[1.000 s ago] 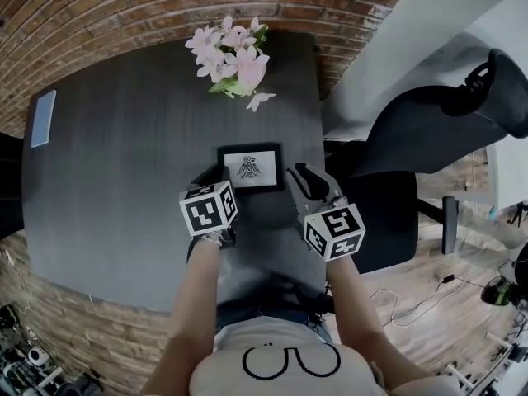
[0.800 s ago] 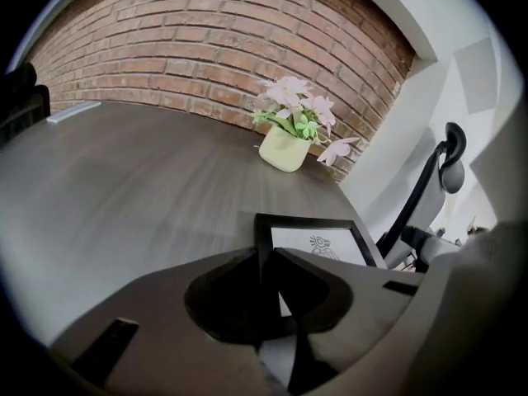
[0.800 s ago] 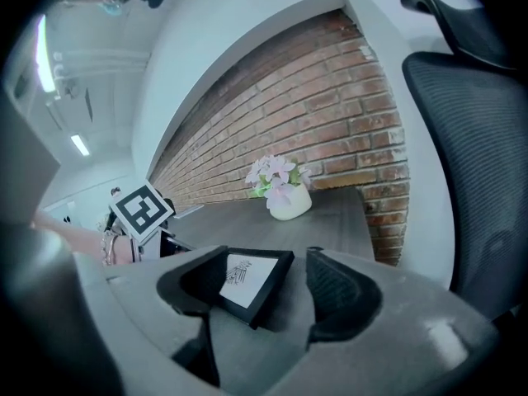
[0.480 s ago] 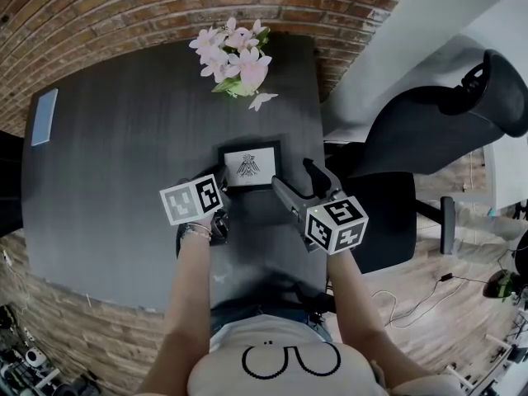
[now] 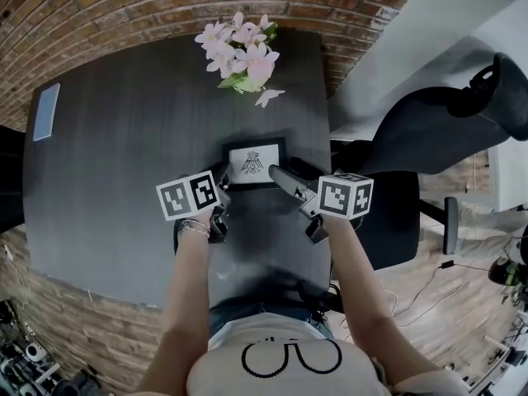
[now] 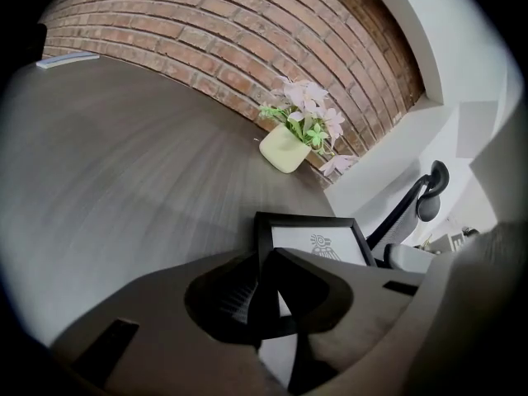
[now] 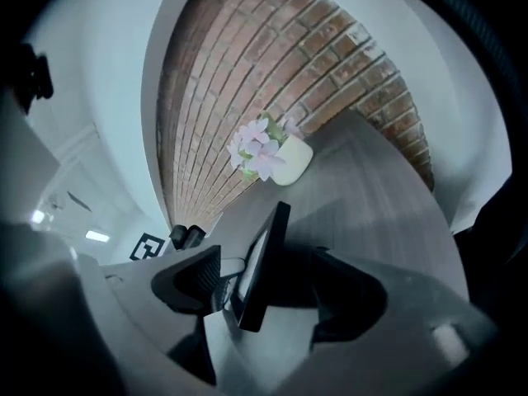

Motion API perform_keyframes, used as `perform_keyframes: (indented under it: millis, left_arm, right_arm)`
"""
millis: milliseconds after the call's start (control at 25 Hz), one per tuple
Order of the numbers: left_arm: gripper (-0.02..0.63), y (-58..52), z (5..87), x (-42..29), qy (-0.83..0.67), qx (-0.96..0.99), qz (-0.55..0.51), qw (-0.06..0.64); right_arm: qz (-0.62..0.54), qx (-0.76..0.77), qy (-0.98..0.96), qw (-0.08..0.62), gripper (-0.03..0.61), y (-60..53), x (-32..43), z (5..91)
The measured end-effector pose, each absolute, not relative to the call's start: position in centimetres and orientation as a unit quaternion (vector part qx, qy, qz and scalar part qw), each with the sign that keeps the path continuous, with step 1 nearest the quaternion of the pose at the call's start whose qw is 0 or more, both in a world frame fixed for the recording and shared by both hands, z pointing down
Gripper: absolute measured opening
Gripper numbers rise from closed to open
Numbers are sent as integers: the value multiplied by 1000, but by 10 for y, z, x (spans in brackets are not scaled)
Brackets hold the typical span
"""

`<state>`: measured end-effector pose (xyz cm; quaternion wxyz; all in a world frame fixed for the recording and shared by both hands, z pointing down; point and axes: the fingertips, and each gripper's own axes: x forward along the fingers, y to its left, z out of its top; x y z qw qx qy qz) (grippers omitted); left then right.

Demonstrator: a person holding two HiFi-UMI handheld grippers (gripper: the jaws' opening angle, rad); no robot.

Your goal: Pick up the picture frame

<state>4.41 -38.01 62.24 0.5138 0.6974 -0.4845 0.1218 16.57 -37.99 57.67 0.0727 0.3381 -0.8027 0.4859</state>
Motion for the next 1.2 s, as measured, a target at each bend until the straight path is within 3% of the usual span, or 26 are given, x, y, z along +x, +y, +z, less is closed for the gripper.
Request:
perform_keyframes:
  millis: [160, 240, 440, 560, 680, 760, 1200]
  left_arm:
    - [66, -379, 623, 45, -483, 697, 121, 516]
    - [66, -380, 623, 45, -482, 696, 120, 518]
    - [66, -380, 623, 45, -484, 696, 122, 516]
    - [66, -380, 623, 45, -485, 696, 123, 515]
    - [66, -380, 623, 45, -484, 696, 123, 515]
    - [67, -380, 623, 45, -485, 696, 123, 515]
    - [81, -381, 623, 43, -493, 697, 131, 504]
  right_arm:
    - [568, 286, -771, 31, 328, -383, 152, 581]
    - [595, 272, -756, 10, 288, -386, 150, 582]
    - [628, 248, -737, 9, 242, -388, 144, 589]
    - [636, 241, -733, 19, 169, -387, 140, 594]
    - [642, 232, -730, 32, 142, -384, 136, 600]
    - [643, 236, -728, 32, 34, -383, 135, 601]
    - [647, 240, -723, 11, 18, -384, 135, 599]
